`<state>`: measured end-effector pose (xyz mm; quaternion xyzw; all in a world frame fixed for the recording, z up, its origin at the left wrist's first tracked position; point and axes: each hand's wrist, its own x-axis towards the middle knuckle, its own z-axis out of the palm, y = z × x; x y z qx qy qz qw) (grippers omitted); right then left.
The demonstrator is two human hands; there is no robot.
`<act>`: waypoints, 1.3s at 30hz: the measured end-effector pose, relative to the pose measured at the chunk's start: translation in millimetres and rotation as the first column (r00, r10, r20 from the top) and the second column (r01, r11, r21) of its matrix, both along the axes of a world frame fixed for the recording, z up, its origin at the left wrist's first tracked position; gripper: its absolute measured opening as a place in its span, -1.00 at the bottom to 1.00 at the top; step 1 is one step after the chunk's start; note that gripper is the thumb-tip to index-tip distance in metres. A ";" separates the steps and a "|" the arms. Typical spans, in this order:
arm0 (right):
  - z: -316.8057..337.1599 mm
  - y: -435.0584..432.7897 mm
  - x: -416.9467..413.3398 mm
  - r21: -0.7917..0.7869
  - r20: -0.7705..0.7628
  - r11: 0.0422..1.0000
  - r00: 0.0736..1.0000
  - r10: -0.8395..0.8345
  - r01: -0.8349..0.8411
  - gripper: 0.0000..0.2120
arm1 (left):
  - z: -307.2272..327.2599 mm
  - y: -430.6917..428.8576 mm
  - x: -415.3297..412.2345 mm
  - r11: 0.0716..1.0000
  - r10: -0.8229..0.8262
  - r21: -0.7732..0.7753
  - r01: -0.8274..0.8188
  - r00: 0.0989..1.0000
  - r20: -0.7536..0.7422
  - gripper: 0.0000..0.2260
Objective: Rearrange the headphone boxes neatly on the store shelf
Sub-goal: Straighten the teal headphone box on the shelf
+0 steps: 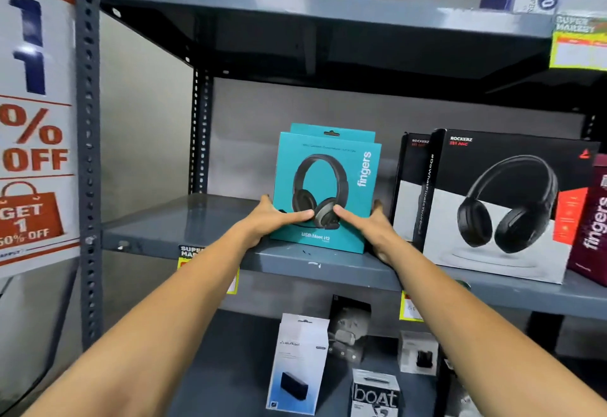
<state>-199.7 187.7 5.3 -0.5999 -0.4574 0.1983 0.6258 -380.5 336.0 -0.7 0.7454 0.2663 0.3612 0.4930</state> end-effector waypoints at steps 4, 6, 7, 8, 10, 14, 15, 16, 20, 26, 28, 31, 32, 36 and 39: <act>-0.9 11.7 5.8 0.031 -0.033 0.999 0.999 0.038 -0.037 -0.46 | 4.7 0.3 4.4 0.989 -0.149 0.020 0.149 0.989 -0.016 -0.39; -1.0 14.7 9.5 0.015 -0.021 0.998 0.998 0.056 -0.056 -0.49 | 2.9 2.4 7.0 0.988 -0.150 0.033 0.150 0.989 -0.002 -0.37; -1.7 15.9 11.2 -0.001 -0.010 0.998 0.998 0.064 -0.064 -0.53 | 1.2 3.8 8.0 0.991 -0.128 0.049 0.127 0.992 0.018 -0.30; -2.3 16.9 12.5 -0.012 -0.009 0.997 0.998 0.070 -0.070 -0.55 | -0.5 5.3 8.4 0.993 -0.103 0.061 0.101 0.994 0.030 -0.23; -3.7 17.2 12.3 -0.019 -0.005 0.998 0.998 0.064 -0.064 -0.51 | -2.6 5.5 7.7 0.994 -0.073 0.088 0.070 0.997 0.027 -0.18; -9.5 14.8 11.4 -0.007 -0.003 1.000 1.000 0.021 -0.021 -0.50 | -6.4 -0.4 5.0 0.979 0.045 0.200 -0.045 0.999 0.003 -0.32; -10.1 13.7 11.4 -0.003 0.000 1.000 1.000 0.017 -0.017 -0.54 | -6.4 -3.1 4.3 0.970 0.067 0.235 -0.065 0.998 -0.001 -0.39; -10.8 13.4 12.3 0.000 0.003 1.000 1.000 0.015 -0.015 -0.57 | -6.3 -4.8 3.8 0.963 0.077 0.261 -0.072 0.997 -0.009 -0.44; -11.1 14.3 13.4 -0.013 0.038 1.000 0.999 -0.012 0.013 -0.56 | -5.5 -4.2 2.6 0.954 0.089 0.289 -0.077 0.996 -0.027 -0.33; -11.6 14.8 14.2 -0.022 0.039 1.000 0.999 -0.012 0.012 -0.54 | -7.9 0.4 3.7 0.960 0.108 0.263 -0.096 0.994 -0.032 -0.23; -9.6 14.8 14.3 -0.038 0.032 0.999 0.999 -0.014 0.015 -0.56 | -6.6 2.1 3.4 0.962 0.123 0.250 -0.109 0.991 -0.043 -0.13; -6.4 10.5 9.4 -0.016 -0.016 1.000 1.000 -0.011 0.010 -0.39 | -3.8 -0.6 0.5 0.986 0.087 0.146 -0.082 0.996 -0.033 -0.11; -5.8 8.1 7.0 0.018 -0.039 0.999 0.999 -0.028 0.029 -0.25 | -2.8 -3.8 -0.9 0.992 0.073 0.107 -0.072 0.997 -0.006 -0.16; -1.1 -20.4 3.6 0.221 0.100 0.949 0.963 -0.252 0.225 -0.19 | 0.0 -17.0 -9.7 0.907 0.341 0.173 -0.383 0.912 0.230 -0.14; -1.8 -63.0 18.9 0.432 0.216 0.830 0.853 -0.475 0.352 -0.96 | -1.8 -41.5 -15.3 0.724 0.448 0.246 -0.645 0.710 0.544 -0.45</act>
